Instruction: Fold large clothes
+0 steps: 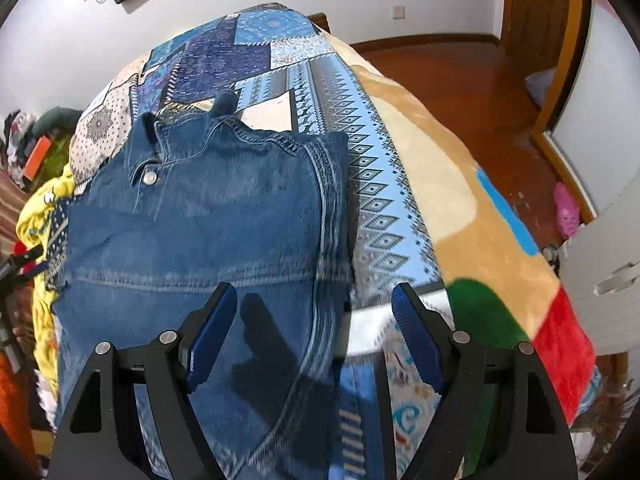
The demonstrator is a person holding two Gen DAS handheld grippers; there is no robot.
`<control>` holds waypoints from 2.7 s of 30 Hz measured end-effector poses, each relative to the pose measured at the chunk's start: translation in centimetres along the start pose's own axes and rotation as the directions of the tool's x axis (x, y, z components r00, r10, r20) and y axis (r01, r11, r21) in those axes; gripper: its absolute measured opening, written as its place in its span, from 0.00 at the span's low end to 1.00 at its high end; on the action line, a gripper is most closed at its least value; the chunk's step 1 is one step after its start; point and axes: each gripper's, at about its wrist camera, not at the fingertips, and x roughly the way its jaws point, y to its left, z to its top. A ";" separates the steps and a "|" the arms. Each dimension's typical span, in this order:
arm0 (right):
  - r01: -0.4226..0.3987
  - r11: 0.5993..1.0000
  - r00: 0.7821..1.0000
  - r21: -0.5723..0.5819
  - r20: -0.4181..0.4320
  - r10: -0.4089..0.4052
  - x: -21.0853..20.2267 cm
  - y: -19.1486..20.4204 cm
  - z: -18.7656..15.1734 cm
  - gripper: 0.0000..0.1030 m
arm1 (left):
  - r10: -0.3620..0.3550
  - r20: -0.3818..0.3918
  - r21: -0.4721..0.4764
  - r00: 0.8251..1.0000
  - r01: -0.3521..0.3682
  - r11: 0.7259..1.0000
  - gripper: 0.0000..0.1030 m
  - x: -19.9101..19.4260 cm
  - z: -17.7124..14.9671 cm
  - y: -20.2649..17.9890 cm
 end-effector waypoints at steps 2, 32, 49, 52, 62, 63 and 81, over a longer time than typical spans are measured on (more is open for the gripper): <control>-0.020 1.000 1.000 0.015 -0.011 0.020 0.7 -0.2 0.3 0.75 | -0.025 -0.006 -0.039 1.000 0.025 0.999 0.76 1.3 1.0 0.6; 0.035 0.964 0.985 -0.265 0.171 0.011 1.6 6.1 12.2 0.14 | 0.121 0.193 0.113 0.974 -0.144 0.983 0.01 -1.2 4.0 -2.5; 0.270 0.921 0.962 -0.282 0.111 -0.248 8.9 3.1 12.1 0.55 | 0.373 0.091 0.237 0.923 -0.384 0.892 0.02 5.6 2.4 -3.6; 0.279 0.906 0.960 -0.318 0.114 -0.256 7.3 3.5 11.3 0.55 | 0.368 0.077 0.272 0.926 -0.375 0.886 0.05 4.6 1.7 -5.0; 0.191 0.915 0.974 -0.356 0.185 -0.132 -2.8 5.4 6.7 0.62 | 0.247 0.197 0.319 0.949 -0.300 0.899 0.54 -5.5 -2.1 -11.2; 0.176 0.918 0.974 -0.355 0.196 -0.111 -4.1 5.5 6.2 0.65 | 0.236 0.213 0.321 0.948 -0.296 0.900 0.62 -6.8 -2.7 -11.6; 0.028 0.964 0.987 -0.264 0.160 0.015 -10.5 2.8 -5.8 0.79 | 0.198 0.117 0.211 0.973 -0.219 0.953 0.88 -13.9 -16.5 -7.1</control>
